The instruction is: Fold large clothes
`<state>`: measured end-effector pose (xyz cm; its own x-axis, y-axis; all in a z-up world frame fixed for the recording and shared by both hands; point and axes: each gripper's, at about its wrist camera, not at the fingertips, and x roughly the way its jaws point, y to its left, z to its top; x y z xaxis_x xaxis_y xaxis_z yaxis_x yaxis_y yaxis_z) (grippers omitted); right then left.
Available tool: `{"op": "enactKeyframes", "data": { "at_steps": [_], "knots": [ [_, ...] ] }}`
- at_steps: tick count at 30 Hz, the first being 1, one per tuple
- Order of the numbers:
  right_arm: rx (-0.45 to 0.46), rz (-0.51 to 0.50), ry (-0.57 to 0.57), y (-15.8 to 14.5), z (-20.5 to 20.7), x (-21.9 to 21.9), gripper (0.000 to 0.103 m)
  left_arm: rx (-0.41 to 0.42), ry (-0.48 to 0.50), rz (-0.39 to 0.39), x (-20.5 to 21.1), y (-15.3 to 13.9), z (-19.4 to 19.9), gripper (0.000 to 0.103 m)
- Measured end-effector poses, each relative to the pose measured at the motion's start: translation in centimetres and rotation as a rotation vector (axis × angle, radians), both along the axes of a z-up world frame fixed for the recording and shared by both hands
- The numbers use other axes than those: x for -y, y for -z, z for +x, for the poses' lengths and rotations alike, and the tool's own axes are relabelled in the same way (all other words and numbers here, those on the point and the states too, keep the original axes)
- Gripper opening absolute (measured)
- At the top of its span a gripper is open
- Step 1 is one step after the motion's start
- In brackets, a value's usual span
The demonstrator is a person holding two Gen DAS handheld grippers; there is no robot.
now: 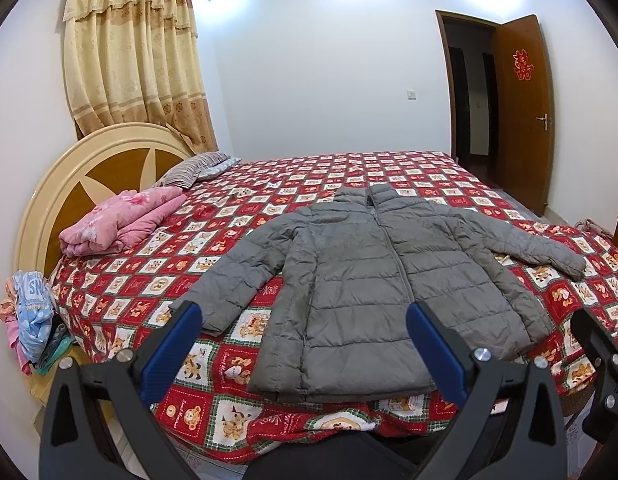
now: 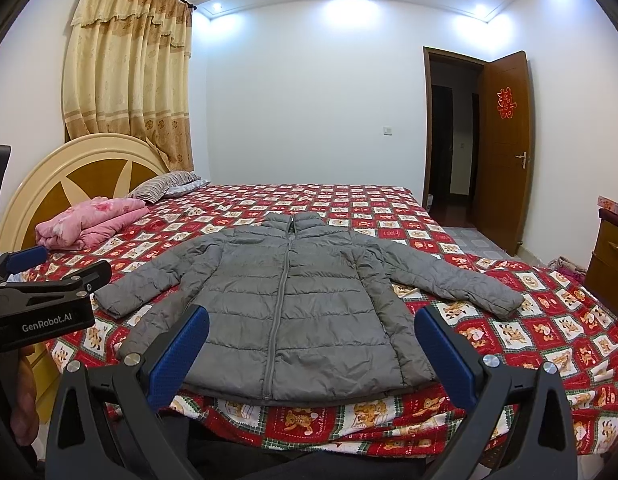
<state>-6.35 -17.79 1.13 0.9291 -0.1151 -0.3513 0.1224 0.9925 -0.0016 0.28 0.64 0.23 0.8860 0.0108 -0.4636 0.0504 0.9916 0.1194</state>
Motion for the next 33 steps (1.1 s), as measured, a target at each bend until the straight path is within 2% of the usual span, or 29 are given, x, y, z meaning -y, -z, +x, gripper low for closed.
{"op": "enactKeyframes", "data": {
  "at_steps": [33],
  "knots": [
    [-0.005,0.002,-0.018,0.14,-0.10,-0.43,0.102,0.003,0.000,0.003,-0.13,-0.08,-0.03,0.103]
  ]
}}
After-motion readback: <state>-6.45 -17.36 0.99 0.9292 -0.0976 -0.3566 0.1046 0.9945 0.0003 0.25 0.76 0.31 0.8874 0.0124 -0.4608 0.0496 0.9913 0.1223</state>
